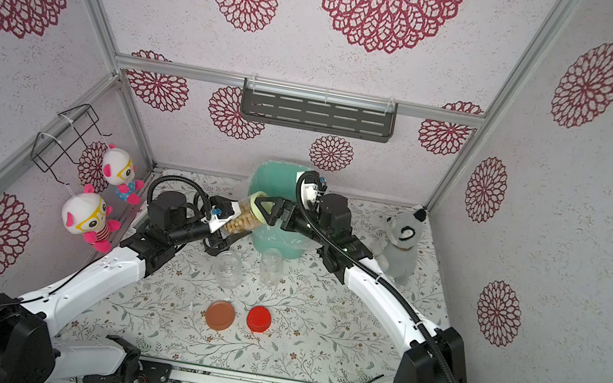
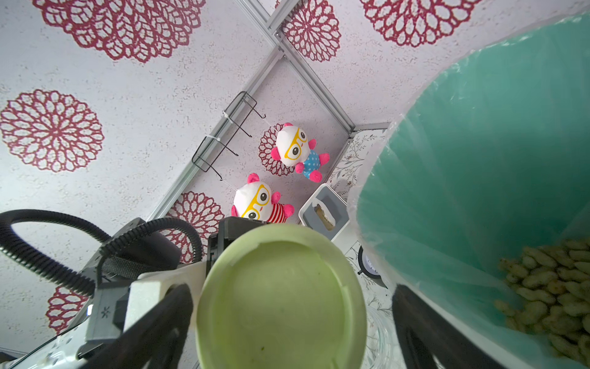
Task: Empty moldy peanuts from jars
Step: Unscrew the lid from the jar.
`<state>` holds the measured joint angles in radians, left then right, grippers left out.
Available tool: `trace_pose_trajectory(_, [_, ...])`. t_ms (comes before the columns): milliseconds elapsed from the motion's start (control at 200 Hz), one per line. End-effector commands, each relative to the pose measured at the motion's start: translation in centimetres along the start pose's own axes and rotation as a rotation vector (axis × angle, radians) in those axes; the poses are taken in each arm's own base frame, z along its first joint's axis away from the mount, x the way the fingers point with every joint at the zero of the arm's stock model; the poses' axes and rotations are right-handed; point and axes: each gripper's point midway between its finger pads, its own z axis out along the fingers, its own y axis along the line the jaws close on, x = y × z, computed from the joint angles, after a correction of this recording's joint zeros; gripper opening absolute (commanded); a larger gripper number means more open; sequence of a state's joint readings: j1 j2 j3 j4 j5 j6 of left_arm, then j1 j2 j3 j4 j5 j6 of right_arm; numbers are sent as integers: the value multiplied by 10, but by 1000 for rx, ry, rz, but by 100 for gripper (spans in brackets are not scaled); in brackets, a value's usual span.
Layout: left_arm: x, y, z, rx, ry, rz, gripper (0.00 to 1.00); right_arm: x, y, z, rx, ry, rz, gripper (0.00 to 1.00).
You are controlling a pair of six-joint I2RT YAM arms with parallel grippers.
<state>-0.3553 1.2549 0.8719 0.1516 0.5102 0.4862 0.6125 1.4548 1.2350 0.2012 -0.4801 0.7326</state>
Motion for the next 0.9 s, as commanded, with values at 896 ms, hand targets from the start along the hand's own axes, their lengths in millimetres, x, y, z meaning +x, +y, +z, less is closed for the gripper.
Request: trace_pose_trajectory(896, [-35,10,-7,-41,-106,70,0,4,21,8,-69,105,-23,79])
